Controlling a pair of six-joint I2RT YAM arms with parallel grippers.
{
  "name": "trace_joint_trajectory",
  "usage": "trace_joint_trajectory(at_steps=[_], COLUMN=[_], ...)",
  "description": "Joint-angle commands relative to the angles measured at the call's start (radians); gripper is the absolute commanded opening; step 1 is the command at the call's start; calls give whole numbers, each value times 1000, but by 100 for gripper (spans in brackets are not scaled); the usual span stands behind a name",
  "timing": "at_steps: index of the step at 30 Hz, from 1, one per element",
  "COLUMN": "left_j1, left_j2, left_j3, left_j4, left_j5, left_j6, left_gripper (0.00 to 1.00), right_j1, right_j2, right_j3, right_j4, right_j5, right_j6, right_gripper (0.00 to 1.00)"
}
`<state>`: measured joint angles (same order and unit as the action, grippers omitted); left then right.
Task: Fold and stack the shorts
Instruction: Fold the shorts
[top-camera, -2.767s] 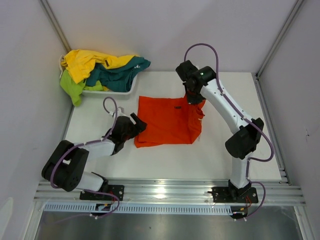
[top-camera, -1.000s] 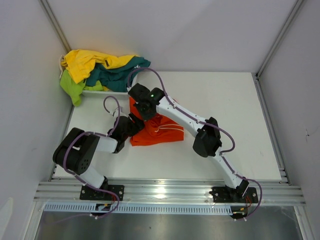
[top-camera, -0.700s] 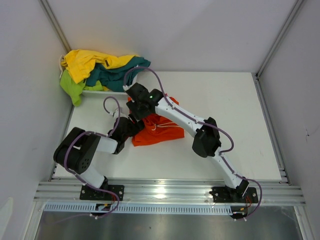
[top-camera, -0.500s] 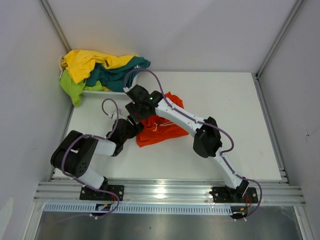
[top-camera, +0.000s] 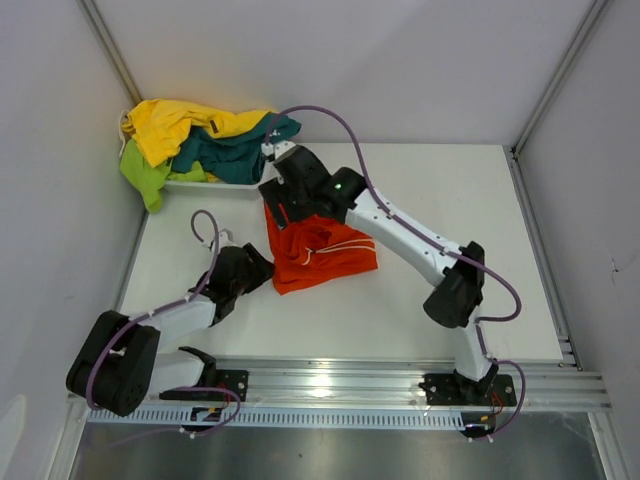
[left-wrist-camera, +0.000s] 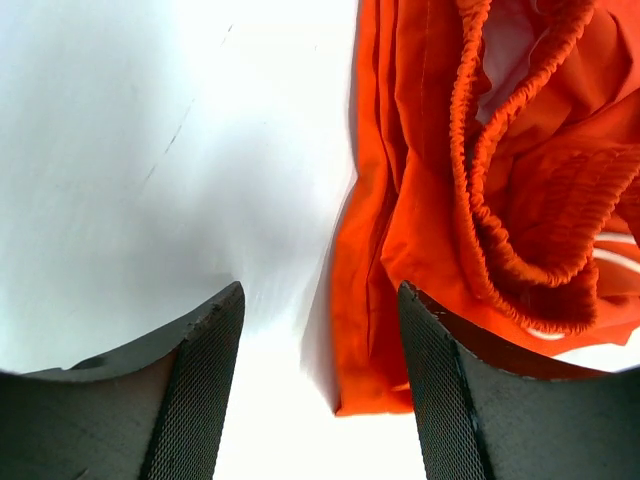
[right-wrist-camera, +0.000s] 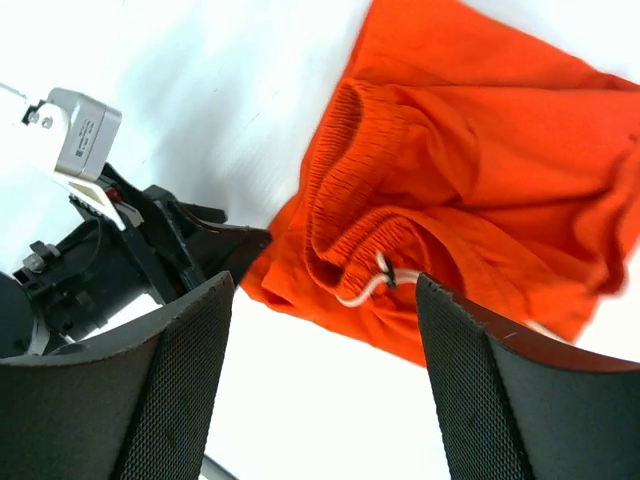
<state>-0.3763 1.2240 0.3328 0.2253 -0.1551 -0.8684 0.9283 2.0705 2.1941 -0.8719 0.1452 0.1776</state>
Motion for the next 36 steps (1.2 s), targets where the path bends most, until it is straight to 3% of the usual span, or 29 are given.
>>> trace_joint_trajectory(at_steps=[1, 8, 12, 16, 21, 26, 36], left_j1=[5, -10, -52, -75, -107, -130, -136], left_j2=[-61, -89, -54, -20, 18, 72, 175], left_j3=[6, 80, 152, 210, 270, 301, 324], left_j4=[-99, -93, -125, -141, -161, -153, -115], left_j5=[-29, 17, 19, 20, -3, -17, -27], left_j6=[51, 132, 230, 275, 296, 302, 290], left_gripper=[66, 68, 73, 75, 76, 76, 76], right_j1=[-26, -126, -95, -105, -108, -103, -103], right_j2=[-72, -145, -156, -147, -102, -24, 48], right_j3=[-75, -267, -315, -347, -329, -248, -195], right_j4=[-47, -84, -99, -81, -47, -49, -53], right_j5=[46, 17, 159, 191, 218, 281, 258], right_j6=[55, 194, 126, 102, 71, 45, 30], right_gripper=[74, 75, 74, 66, 57, 55, 53])
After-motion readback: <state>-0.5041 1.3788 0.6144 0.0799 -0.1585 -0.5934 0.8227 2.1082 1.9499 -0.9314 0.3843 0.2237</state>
